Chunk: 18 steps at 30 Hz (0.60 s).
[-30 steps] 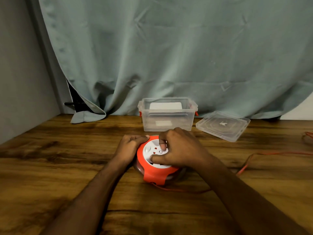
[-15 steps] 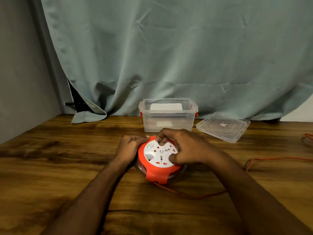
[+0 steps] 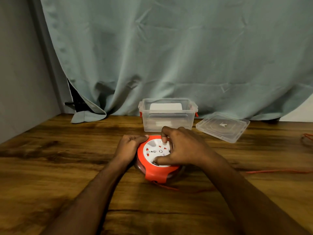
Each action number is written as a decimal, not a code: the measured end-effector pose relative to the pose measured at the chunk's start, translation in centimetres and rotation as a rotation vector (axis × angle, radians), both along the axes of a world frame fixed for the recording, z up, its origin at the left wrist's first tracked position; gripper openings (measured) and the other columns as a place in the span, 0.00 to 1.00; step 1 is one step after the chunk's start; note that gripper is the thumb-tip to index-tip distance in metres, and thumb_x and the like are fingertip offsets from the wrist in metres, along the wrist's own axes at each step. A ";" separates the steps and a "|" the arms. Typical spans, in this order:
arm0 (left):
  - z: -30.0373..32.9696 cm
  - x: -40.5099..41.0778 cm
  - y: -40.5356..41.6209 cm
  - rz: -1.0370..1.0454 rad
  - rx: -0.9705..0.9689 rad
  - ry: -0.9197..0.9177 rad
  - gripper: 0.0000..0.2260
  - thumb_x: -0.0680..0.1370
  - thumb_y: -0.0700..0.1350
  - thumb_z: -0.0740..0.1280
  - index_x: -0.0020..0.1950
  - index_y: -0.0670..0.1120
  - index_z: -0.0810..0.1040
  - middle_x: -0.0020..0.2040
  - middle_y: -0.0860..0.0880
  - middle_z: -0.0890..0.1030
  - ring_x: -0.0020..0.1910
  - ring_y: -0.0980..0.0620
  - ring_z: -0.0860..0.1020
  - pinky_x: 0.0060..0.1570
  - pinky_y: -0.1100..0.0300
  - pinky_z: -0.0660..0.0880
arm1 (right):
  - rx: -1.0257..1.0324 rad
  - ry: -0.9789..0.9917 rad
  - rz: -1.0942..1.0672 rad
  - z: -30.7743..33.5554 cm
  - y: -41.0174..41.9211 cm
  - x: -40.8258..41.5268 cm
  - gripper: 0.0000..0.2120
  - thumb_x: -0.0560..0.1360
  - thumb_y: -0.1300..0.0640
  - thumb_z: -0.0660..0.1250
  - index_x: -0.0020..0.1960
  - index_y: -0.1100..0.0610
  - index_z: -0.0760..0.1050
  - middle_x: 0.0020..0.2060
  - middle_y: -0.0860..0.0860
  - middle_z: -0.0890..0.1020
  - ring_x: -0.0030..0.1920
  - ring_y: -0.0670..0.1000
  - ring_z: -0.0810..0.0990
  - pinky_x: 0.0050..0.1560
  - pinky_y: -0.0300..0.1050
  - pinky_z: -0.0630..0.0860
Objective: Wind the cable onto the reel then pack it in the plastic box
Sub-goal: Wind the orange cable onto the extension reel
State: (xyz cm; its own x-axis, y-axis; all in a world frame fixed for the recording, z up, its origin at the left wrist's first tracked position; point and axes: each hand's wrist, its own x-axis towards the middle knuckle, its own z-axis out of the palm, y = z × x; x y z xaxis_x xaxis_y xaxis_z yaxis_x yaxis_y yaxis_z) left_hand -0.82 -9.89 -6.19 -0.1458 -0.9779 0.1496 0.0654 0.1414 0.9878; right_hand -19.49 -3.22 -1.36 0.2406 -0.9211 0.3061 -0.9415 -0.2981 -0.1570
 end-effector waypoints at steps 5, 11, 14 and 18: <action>-0.1 0.1 -0.2 -0.008 -0.017 -0.011 0.12 0.80 0.40 0.70 0.48 0.30 0.84 0.45 0.31 0.86 0.43 0.36 0.84 0.48 0.46 0.80 | -0.091 -0.052 -0.028 -1.3 -0.7 1.4 0.23 0.63 0.27 0.67 0.36 0.47 0.71 0.35 0.41 0.74 0.39 0.47 0.73 0.33 0.42 0.62; -0.2 0.3 -0.3 -0.014 -0.031 -0.046 0.11 0.81 0.41 0.69 0.45 0.37 0.87 0.42 0.36 0.87 0.40 0.38 0.86 0.44 0.51 0.81 | -0.078 -0.150 0.052 -1.1 -0.4 1.9 0.13 0.70 0.38 0.70 0.49 0.41 0.71 0.37 0.41 0.76 0.41 0.47 0.76 0.34 0.41 0.64; -0.2 0.3 -0.4 -0.009 -0.029 -0.058 0.11 0.81 0.41 0.69 0.43 0.38 0.87 0.40 0.37 0.87 0.37 0.41 0.85 0.41 0.54 0.80 | -0.017 -0.168 0.122 -0.3 -0.1 0.6 0.19 0.69 0.48 0.72 0.57 0.38 0.71 0.45 0.41 0.81 0.47 0.45 0.78 0.38 0.42 0.73; -0.4 0.2 -0.5 0.000 -0.012 -0.051 0.11 0.80 0.41 0.70 0.41 0.38 0.86 0.39 0.37 0.87 0.34 0.43 0.85 0.36 0.57 0.80 | 0.154 -0.120 0.133 0.5 -0.1 -1.4 0.28 0.68 0.49 0.76 0.65 0.39 0.71 0.60 0.41 0.80 0.52 0.44 0.78 0.37 0.36 0.70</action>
State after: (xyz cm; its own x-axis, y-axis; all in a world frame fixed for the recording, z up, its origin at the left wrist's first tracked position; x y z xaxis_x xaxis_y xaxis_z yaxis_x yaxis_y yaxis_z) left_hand -0.67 -10.38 -6.55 -0.1535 -0.9762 0.1533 0.0150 0.1529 0.9881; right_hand -20.88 -3.28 -0.83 0.3332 -0.9217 0.1984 -0.8675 -0.3822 -0.3185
